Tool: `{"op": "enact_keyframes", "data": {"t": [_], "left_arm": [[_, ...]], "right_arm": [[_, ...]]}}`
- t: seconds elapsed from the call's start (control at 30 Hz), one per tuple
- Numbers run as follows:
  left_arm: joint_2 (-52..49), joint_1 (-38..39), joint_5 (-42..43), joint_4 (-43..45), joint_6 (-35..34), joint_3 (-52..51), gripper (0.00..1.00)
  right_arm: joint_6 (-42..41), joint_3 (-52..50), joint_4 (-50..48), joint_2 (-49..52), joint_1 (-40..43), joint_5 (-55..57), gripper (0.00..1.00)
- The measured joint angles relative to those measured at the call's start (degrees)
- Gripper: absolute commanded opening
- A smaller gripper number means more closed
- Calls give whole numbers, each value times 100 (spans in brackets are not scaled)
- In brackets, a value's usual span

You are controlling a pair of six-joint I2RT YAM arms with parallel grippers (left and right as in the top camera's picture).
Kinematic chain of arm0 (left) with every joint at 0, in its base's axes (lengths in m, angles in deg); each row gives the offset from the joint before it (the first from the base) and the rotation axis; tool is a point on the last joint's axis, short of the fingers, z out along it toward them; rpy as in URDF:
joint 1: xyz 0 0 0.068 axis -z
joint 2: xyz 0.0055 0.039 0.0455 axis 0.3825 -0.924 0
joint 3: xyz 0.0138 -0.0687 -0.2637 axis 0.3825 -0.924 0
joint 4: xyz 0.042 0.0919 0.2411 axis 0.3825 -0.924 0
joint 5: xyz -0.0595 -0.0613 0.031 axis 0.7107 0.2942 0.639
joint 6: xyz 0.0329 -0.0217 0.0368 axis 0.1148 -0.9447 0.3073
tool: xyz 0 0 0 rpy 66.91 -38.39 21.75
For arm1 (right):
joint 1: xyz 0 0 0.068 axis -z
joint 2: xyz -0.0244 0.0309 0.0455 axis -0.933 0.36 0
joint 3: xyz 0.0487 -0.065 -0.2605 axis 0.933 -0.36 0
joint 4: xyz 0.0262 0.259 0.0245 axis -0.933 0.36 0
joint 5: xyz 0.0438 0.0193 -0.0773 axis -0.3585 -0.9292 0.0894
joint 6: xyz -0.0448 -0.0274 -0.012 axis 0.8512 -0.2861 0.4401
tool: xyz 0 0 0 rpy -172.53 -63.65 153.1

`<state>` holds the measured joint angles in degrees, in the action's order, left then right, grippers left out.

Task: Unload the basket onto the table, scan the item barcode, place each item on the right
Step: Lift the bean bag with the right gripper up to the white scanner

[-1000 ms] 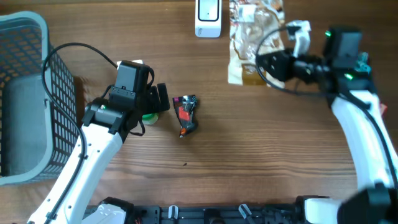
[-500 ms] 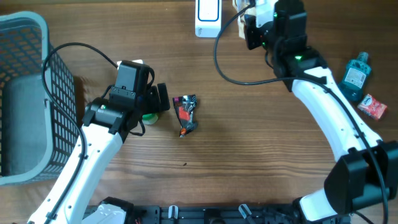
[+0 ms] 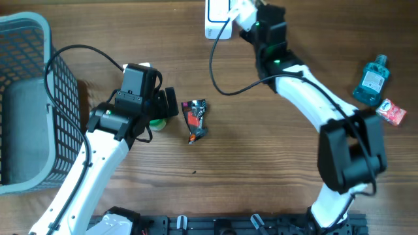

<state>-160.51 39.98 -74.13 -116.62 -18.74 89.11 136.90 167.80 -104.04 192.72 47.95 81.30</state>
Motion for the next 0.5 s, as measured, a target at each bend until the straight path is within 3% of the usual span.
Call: {"op": "enact_keyframes", "data": {"t": [0.23,0.5], "left_arm": [[0,0,0,0,0,0,100],[0,0,0,0,0,0,100]], "right_arm": [[1681,13,-1038,1187,-61,334,5],[2581,13,-1565,1637,-61,402,5]]}}
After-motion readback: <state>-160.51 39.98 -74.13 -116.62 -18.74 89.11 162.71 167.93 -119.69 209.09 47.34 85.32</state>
